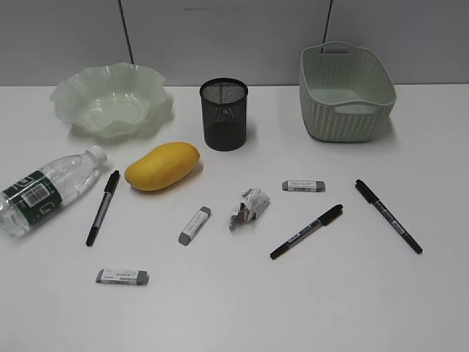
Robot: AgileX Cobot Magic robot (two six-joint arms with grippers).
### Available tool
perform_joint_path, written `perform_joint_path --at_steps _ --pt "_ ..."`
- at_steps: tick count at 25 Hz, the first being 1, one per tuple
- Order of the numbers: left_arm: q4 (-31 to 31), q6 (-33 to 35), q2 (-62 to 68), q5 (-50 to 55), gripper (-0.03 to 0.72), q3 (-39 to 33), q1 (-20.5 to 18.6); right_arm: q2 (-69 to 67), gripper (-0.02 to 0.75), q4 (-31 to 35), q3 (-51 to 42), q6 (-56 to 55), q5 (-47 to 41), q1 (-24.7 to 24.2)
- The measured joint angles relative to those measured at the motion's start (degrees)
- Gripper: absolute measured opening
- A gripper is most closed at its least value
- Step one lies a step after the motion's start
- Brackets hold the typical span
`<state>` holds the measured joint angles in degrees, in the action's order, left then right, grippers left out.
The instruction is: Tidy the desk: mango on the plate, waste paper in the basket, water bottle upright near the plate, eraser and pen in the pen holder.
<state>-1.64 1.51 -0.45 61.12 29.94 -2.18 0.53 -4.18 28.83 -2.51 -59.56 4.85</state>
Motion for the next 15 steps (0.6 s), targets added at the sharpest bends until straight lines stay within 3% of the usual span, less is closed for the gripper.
perform_joint_path --at_steps 15 --pt "0.0 0.0 0.0 0.0 0.575 0.0 0.0 0.0 0.49 0.0 0.0 0.0 0.0 0.0"
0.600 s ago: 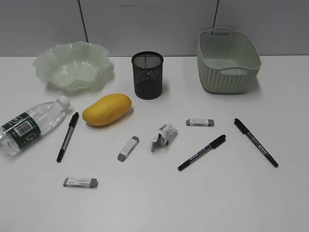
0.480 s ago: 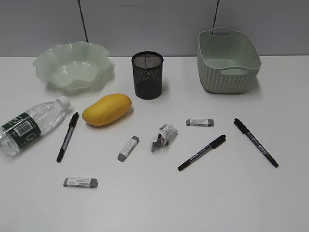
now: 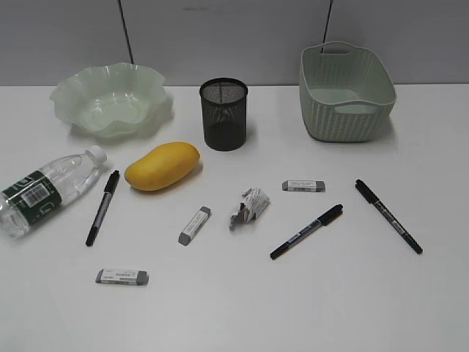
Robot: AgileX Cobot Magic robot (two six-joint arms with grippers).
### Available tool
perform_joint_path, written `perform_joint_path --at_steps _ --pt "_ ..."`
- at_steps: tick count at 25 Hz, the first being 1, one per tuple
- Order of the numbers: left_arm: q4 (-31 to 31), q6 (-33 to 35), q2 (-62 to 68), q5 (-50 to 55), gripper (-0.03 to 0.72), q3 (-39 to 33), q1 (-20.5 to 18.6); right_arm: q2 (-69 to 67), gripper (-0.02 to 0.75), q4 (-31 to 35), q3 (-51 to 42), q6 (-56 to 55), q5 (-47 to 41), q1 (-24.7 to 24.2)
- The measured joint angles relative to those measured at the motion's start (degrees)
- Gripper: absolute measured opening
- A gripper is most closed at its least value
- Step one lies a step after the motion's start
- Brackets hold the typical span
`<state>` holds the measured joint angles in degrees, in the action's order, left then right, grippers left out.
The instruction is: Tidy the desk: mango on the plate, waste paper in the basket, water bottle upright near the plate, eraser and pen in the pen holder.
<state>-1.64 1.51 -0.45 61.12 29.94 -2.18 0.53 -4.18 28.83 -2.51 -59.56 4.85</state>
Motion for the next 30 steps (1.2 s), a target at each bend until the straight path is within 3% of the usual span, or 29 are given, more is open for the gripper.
perform_joint_path --at_steps 10,17,22,30 --pt "-1.97 0.0 7.83 -4.81 0.565 2.43 0.0 0.0 0.49 0.0 0.0 0.0 0.0 0.0" --pt "-2.76 0.0 23.5 -14.4 0.565 5.92 0.0 0.06 0.49 0.0 0.0 0.0 0.0 0.0" --pt "-6.69 2.63 36.7 -19.13 0.565 9.36 0.33 0.06 0.49 0.0 0.0 0.0 0.0 0.0" --pt "-9.38 5.58 57.71 -20.11 0.565 20.57 6.69 0.06 0.49 0.06 0.0 0.0 0.0 0.0"
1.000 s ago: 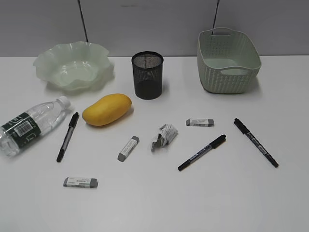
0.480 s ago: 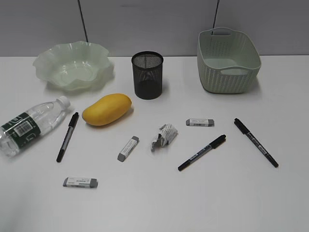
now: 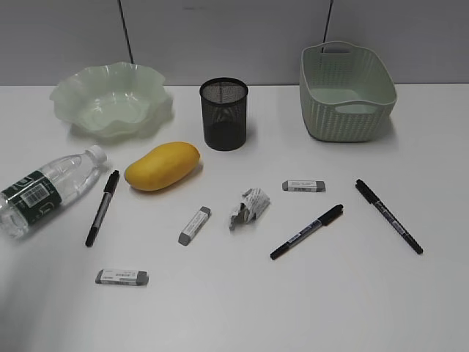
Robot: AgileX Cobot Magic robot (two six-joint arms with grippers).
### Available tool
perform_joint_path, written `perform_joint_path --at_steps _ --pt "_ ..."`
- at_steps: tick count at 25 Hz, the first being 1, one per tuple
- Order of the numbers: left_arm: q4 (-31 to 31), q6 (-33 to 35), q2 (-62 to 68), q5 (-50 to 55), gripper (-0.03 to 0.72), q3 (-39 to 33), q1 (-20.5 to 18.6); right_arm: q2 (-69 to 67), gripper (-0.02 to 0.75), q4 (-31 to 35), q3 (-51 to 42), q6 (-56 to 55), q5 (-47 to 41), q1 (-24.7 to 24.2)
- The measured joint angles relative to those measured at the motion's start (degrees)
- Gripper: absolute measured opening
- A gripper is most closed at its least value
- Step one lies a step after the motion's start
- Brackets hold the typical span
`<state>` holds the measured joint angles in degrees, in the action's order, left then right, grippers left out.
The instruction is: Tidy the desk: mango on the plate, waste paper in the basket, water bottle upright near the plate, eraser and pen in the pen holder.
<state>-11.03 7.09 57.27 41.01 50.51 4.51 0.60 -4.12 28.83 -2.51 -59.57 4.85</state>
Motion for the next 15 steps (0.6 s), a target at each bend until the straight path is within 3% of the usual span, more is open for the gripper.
perform_joint_path --at_steps 5,9,15 --pt "0.06 2.47 11.09 0.79 0.571 6.98 6.45 0.0 0.49 0.0 0.0 0.0 0.0 0.0" --pt "0.06 5.22 19.76 3.44 0.629 12.73 10.95 0.0 0.49 0.04 0.0 0.0 0.0 0.0" --pt "1.67 7.72 33.37 9.74 0.644 21.83 15.92 0.0 0.49 0.06 0.0 0.0 0.0 0.0"
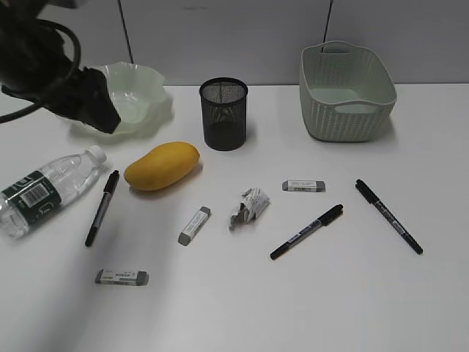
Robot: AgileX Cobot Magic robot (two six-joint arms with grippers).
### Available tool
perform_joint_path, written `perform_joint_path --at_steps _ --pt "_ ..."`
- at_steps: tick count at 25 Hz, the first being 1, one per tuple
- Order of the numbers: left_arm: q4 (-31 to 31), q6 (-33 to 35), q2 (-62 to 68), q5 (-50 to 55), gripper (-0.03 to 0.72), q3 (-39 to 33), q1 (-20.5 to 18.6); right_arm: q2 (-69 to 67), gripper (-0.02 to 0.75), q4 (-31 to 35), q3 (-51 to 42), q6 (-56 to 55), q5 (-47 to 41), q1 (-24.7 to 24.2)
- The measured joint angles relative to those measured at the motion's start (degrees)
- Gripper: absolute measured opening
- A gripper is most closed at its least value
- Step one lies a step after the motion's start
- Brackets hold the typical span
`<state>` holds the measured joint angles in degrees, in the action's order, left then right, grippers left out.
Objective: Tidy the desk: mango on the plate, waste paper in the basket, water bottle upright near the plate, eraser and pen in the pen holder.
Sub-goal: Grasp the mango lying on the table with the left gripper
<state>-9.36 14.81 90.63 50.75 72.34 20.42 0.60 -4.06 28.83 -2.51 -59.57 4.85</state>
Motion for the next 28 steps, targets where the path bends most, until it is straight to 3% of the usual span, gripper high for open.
perform_joint_path --at_steps 12,28 --pt "1.03 6.75 20.15 4.72 0.659 16.02 1.96 0.0 0.49 0.05 0.0 0.0 0.0 0.0" --pt "0.79 11.62 30.61 -0.93 0.666 17.32 1.96 0.0 0.49 0.05 0.0 -0.01 0.0 0.0"
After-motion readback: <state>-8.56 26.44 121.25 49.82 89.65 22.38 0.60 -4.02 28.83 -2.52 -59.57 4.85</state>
